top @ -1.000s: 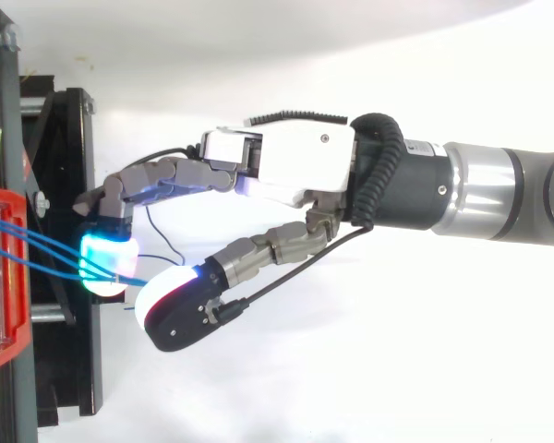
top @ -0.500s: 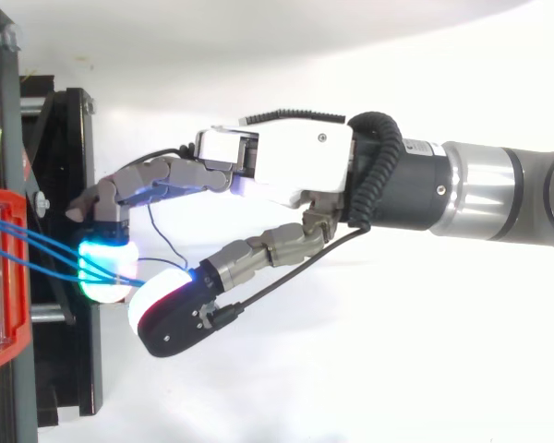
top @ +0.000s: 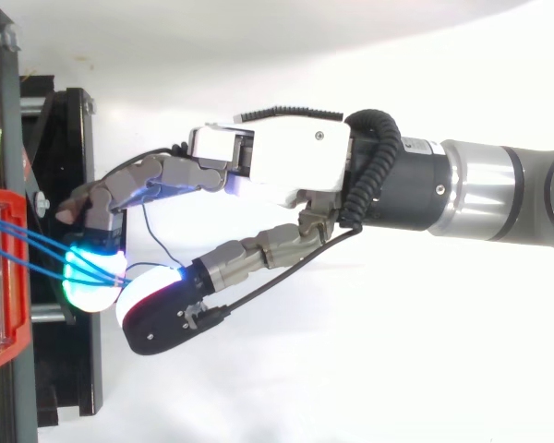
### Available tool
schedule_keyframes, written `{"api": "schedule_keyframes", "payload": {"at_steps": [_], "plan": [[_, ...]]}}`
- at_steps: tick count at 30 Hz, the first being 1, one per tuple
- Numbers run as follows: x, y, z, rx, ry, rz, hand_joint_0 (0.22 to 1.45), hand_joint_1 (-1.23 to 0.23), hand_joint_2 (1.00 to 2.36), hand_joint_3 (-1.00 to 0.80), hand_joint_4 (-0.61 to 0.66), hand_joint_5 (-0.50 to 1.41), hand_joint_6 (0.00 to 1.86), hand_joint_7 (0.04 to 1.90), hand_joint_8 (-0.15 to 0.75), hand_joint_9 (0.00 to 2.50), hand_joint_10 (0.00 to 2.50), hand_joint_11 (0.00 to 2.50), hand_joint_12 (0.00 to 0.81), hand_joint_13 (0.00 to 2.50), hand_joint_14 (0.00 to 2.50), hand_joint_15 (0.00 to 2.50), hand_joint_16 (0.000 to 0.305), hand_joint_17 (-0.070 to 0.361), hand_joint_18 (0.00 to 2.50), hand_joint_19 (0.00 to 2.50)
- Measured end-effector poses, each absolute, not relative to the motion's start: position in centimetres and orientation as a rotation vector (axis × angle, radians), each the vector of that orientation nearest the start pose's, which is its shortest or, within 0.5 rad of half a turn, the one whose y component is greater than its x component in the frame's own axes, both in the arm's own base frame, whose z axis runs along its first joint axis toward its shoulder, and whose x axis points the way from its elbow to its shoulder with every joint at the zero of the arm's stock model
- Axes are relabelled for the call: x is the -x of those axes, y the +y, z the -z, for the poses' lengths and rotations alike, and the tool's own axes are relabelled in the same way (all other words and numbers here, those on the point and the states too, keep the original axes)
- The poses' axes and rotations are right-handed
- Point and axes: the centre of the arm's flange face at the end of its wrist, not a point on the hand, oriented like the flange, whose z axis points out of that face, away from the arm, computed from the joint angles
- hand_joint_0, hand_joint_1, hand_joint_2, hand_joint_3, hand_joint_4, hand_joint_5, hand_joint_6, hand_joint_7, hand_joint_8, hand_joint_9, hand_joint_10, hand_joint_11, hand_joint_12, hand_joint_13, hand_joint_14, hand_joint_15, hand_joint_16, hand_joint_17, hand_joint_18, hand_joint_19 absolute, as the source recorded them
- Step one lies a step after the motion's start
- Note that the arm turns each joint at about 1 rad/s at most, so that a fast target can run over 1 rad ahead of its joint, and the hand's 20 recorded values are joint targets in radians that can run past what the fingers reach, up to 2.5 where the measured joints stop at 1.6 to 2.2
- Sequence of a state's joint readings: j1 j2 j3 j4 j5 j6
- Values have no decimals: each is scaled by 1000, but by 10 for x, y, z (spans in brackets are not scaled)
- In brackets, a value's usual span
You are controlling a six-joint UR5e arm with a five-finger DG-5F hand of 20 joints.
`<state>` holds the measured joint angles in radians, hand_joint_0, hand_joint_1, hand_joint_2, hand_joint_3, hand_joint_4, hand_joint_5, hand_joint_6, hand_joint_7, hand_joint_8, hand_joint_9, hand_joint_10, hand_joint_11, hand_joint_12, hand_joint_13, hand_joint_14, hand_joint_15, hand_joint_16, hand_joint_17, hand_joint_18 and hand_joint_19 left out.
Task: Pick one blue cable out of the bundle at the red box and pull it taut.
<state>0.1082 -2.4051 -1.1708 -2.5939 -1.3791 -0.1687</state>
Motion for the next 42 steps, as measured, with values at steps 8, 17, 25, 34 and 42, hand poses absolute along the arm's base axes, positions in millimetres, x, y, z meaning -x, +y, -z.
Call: {"api": "schedule_keyframes", "payload": {"at_steps": [8,17,25,34,42], "plan": [[-792,-67,-196,-1061,1133,-1077,606,-673,1012,-350,209,-207,809,816,297,381,4,170,391,305,5,180,55,123,326,191],[-792,-70,-197,-1057,1133,-1070,596,-663,1010,-372,201,-203,821,823,304,395,4,174,394,314,5,182,55,124,332,184],[-791,-78,-197,-1054,1133,-1060,608,-664,1018,-237,168,-214,868,835,304,403,4,200,392,324,7,180,55,123,341,181],[-791,-82,-197,-1049,1132,-1052,612,-677,1020,-193,156,-220,892,819,302,400,4,200,392,326,5,176,55,123,349,173],[-791,-83,-198,-1046,1130,-1051,622,-704,1024,-94,112,-220,923,779,303,425,5,234,391,348,6,183,55,124,382,169]]}}
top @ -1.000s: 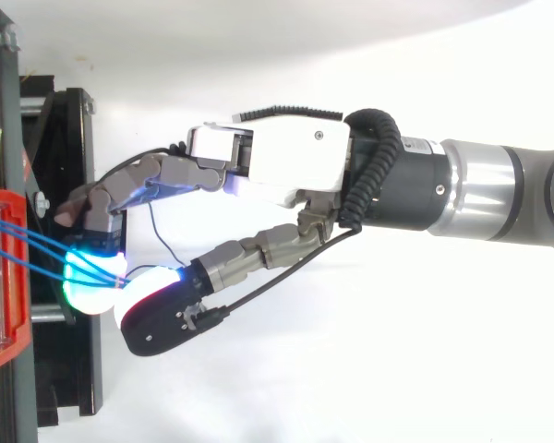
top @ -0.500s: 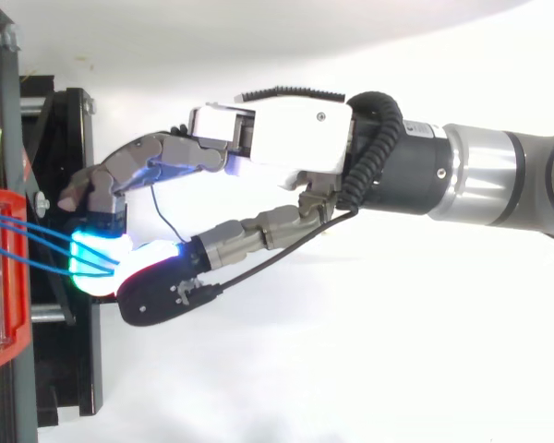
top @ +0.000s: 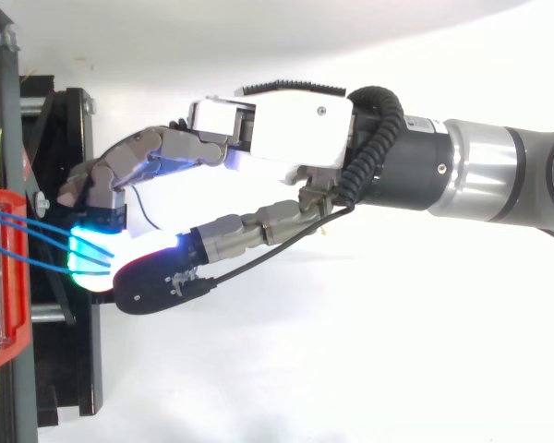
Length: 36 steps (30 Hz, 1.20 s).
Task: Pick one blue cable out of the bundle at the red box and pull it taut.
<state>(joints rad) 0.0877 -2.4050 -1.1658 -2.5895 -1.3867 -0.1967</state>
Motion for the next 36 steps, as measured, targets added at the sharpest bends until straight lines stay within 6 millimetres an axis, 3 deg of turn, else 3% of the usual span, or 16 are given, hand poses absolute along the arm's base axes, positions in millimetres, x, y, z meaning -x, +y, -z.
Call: {"api": "schedule_keyframes", "payload": {"at_steps": [2,12,36], "plan": [[-791,-83,-198,-1047,1131,-1050,621,-707,1024,-81,103,-219,925,784,306,450,6,267,391,359,6,186,55,123,390,167],[-789,-85,-196,-1064,1149,-1040,631,-703,1023,-110,119,-219,925,777,336,765,12,915,398,454,8,255,54,121,432,196],[-793,-92,-219,-1120,1219,-1085,633,-704,1024,-140,132,-221,916,778,329,920,3,1251,388,727,15,490,53,119,529,238]]}}
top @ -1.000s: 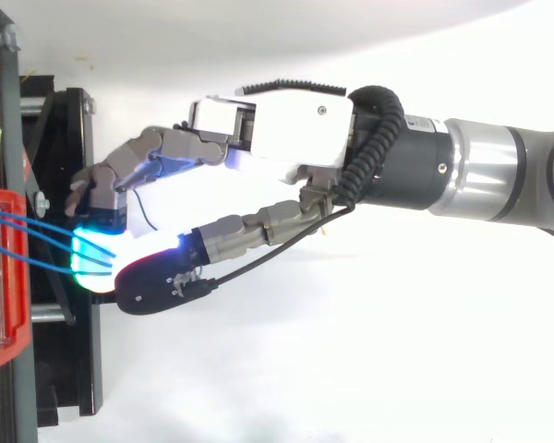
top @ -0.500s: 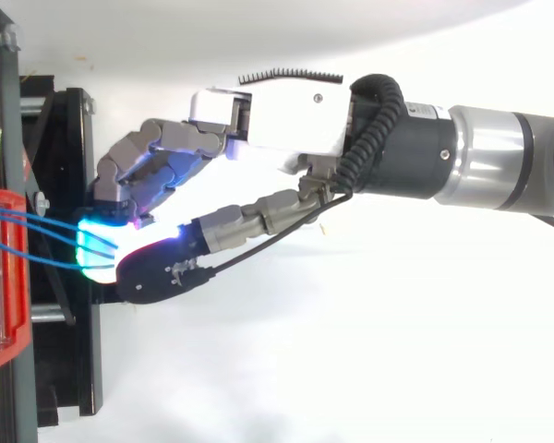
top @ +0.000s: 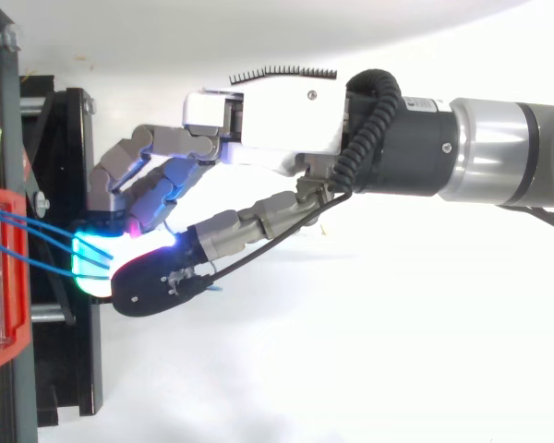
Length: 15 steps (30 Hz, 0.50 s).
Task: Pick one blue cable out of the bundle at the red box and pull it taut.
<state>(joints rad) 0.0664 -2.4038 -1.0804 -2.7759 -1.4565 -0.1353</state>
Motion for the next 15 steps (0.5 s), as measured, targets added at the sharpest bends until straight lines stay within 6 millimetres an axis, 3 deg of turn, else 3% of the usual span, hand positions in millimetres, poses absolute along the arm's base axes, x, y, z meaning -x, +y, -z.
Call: {"api": "schedule_keyframes", "payload": {"at_steps": [9,15], "plan": [[-793,-92,-229,-1155,1254,-1077,636,-702,1024,-148,131,-222,914,778,328,901,3,1245,382,888,19,694,53,118,544,260],[-791,-92,-229,-1194,1262,-1092,635,-701,1025,-150,131,-222,913,785,331,883,3,1210,398,897,19,675,53,118,547,251]]}}
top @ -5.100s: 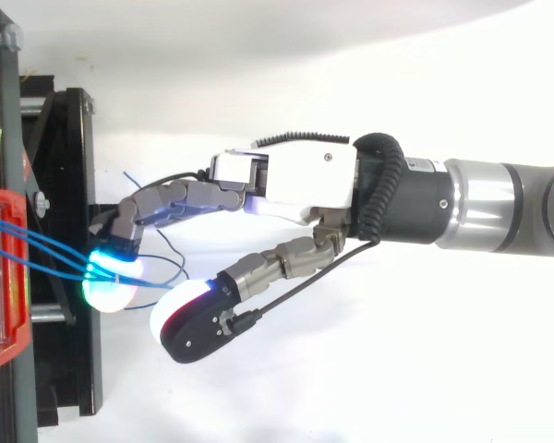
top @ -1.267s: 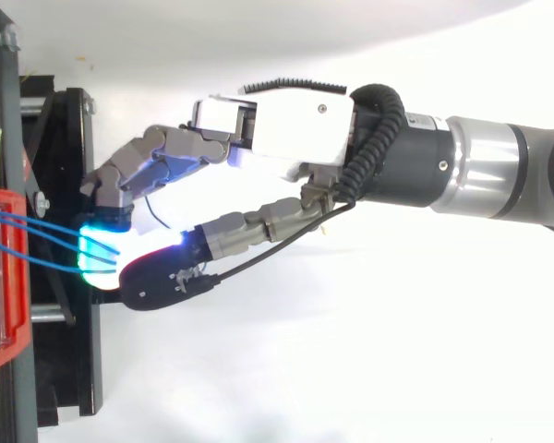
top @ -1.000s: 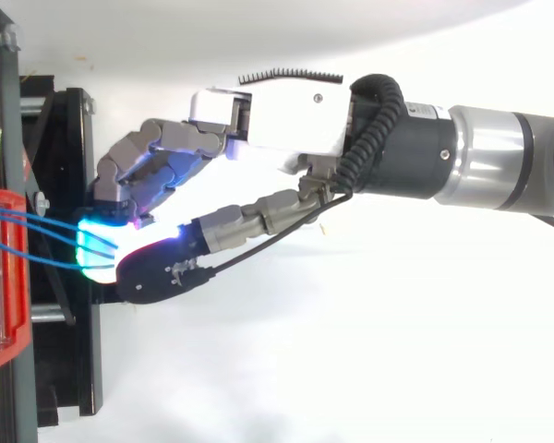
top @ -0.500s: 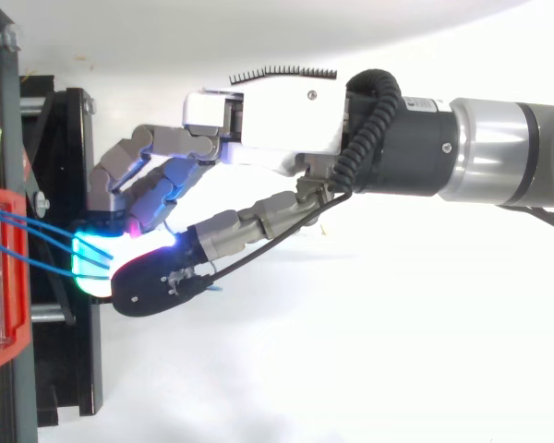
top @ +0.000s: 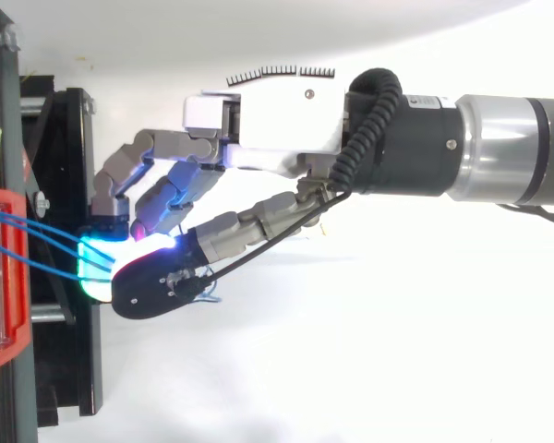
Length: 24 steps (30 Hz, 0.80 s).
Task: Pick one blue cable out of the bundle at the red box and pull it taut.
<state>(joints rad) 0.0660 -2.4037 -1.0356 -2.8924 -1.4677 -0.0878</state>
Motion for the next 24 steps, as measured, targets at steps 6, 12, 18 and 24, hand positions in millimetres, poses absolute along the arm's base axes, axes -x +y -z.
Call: {"api": "schedule_keyframes", "payload": {"at_steps": [6,12,18,24], "plan": [[-791,-91,-231,-1220,1269,-1104,633,-690,1025,-141,136,-223,913,793,349,785,7,1093,430,877,16,559,52,118,544,233],[-790,-91,-231,-1235,1275,-1110,631,-679,1025,-138,132,-223,915,789,353,640,9,924,464,836,12,424,52,118,544,215],[-790,-90,-231,-1241,1274,-1121,631,-673,1025,-137,136,-223,916,789,358,644,10,928,458,964,15,451,53,119,560,213],[-790,-90,-232,-1243,1272,-1128,633,-667,1025,-142,146,-224,916,793,357,638,11,922,448,1053,16,521,53,120,559,203]]}}
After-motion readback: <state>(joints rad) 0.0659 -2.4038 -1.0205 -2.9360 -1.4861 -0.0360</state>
